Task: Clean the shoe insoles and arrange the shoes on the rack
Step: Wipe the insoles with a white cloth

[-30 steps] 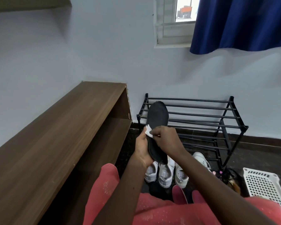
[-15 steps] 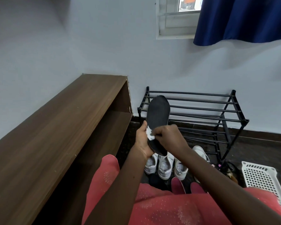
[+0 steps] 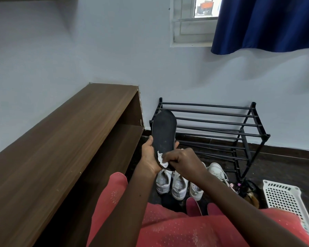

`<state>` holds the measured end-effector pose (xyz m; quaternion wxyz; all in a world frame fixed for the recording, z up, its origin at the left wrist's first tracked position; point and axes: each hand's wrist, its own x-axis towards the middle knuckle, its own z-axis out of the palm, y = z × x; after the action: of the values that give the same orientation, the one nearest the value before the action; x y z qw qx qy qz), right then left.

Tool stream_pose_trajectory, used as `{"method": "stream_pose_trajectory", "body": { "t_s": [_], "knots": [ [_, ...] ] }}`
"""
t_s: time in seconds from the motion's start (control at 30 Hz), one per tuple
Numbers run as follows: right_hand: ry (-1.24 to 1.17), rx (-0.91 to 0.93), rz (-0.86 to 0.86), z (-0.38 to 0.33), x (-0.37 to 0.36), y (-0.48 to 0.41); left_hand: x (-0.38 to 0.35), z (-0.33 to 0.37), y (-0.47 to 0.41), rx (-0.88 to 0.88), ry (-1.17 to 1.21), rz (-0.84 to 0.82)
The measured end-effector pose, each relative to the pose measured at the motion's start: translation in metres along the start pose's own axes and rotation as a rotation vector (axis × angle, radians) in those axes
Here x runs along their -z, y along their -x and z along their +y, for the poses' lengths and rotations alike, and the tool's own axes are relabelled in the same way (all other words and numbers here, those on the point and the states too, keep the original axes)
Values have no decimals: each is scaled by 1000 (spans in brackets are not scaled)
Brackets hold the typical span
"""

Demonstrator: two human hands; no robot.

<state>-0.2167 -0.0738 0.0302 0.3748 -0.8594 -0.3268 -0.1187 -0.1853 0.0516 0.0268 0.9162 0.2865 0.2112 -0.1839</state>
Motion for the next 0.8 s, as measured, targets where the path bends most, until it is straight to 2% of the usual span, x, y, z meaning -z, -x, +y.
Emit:
{"method": "stream_pose_trajectory", "body": {
  "t_s": [0.2,0.37,0.5,0.63,0.7,0.8],
  "knots": [
    [163,-90,133,5,-6,-25,-5,-7,4,23,-164,-50],
    [143,-96,144,-2,-14,-10,-10,3,2,27,-49,-29],
    [-17,60,103,-4,-10,5,-2,9,0,33,-30,-42],
    [5,161,63,3,-3,-1,0,5,-1,8,-56,-53],
    [101,149,66,6,-2,-11,-2,-1,1,1,-92,-66],
    [129,23,152,10,-4,-29,-1,-11,3,4,-134,-101]
  ]
}}
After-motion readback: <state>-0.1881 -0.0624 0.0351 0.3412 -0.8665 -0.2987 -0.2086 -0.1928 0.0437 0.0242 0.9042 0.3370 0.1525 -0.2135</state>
